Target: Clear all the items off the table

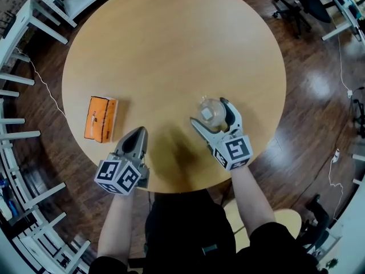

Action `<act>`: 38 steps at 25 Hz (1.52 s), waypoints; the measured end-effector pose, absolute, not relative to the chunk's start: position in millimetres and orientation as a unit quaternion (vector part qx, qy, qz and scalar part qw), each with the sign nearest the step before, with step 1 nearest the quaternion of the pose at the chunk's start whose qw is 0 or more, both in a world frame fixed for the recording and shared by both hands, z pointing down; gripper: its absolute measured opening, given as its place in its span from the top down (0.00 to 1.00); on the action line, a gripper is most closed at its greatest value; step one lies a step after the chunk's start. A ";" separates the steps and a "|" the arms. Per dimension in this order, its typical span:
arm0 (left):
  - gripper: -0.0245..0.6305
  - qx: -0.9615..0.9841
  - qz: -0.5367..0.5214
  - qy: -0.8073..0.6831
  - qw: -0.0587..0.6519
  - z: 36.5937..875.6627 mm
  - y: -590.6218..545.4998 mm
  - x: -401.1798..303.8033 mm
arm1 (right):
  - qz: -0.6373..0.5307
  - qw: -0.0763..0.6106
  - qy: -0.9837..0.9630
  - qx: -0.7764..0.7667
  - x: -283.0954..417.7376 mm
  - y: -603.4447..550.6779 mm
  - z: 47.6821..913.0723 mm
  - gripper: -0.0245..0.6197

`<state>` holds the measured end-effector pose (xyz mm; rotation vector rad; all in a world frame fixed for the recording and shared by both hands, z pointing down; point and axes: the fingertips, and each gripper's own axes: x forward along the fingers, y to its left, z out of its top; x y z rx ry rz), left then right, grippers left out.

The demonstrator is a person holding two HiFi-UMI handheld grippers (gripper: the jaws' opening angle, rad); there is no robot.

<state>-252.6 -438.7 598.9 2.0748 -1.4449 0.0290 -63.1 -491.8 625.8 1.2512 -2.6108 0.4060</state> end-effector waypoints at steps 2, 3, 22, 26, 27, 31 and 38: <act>0.96 0.786 0.003 -0.541 0.300 595.7 -439.9 -257.2 | 0.134 0.099 -0.886 0.432 -60.6 -492.0 620.8 0.21; 0.96 0.788 -0.002 -0.538 0.300 595.1 -439.9 -259.5 | 0.134 0.096 -0.884 0.437 -59.0 -491.3 618.9 0.21; 0.96 0.894 -0.091 -0.380 0.219 460.7 -417.2 -252.1 | 0.047 -0.092 -0.794 0.599 0.4 -367.2 419.0 0.60; 0.96 0.910 -0.116 -0.344 0.201 433.4 -408.4 -247.4 | 0.016 -0.086 -0.769 0.633 3.2 -322.4 392.3 0.71; 0.96 0.913 -0.121 -0.334 0.200 428.9 -405.7 -244.1 | 0.008 -0.083 -0.762 0.642 5.2 -311.8 387.0 0.75; 0.96 0.926 -0.130 -0.295 0.198 418.5 -394.0 -226.6 | -0.028 -0.069 -0.732 0.678 14.4 -274.3 368.2 0.87; 0.96 0.935 -0.130 -0.261 0.202 415.5 -371.3 -199.6 | -0.051 -0.098 -0.684 0.721 42.7 -219.5 350.0 0.96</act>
